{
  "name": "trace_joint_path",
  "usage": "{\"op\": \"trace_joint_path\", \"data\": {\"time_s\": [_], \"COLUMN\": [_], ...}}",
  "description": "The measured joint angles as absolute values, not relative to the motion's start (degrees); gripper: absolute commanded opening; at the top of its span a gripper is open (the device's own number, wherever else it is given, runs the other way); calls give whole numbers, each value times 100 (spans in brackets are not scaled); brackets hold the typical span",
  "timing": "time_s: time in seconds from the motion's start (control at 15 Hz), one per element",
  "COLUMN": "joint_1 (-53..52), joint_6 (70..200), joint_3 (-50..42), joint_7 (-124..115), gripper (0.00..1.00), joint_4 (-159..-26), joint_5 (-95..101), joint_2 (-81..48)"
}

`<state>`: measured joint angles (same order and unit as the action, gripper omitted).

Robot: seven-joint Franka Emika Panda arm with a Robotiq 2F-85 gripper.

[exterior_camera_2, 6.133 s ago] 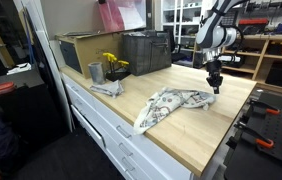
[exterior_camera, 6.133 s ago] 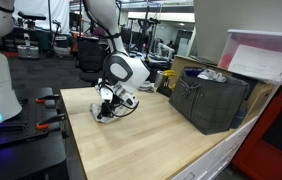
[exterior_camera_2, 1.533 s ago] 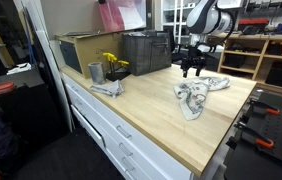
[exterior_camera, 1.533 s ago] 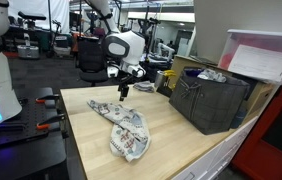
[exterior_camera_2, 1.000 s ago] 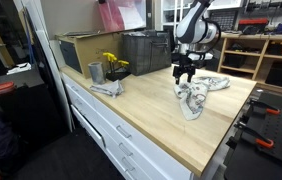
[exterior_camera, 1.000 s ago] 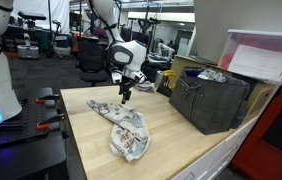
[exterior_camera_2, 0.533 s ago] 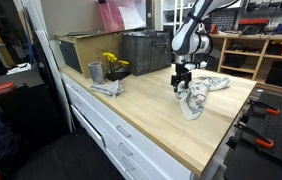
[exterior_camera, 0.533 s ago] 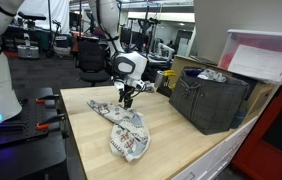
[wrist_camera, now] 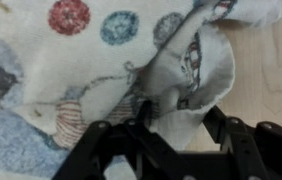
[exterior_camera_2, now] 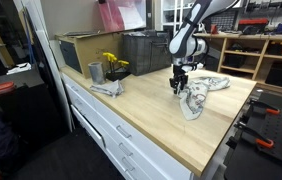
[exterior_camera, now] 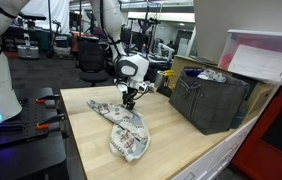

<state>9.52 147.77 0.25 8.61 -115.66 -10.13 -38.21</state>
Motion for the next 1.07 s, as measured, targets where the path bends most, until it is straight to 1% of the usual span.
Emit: {"op": "trace_joint_path", "data": {"time_s": [0.2, 0.27, 0.53, 0.8, 1.07], "joint_1": [959, 959, 938, 818, 665], "joint_6": [14777, 14777, 14776, 14673, 14163], "joint_3": [26, 26, 105, 395, 772], "joint_7": [847, 846, 826, 624, 492], "gripper": [3, 0, 1, 1, 1], "joint_4": [-11563, -11563, -11569, -11377, -10880], "joint_5": [-1025, -1025, -1029, -1093, -1474], "joint_2": [-3802, -3788, -3680, -3574, -3566]}}
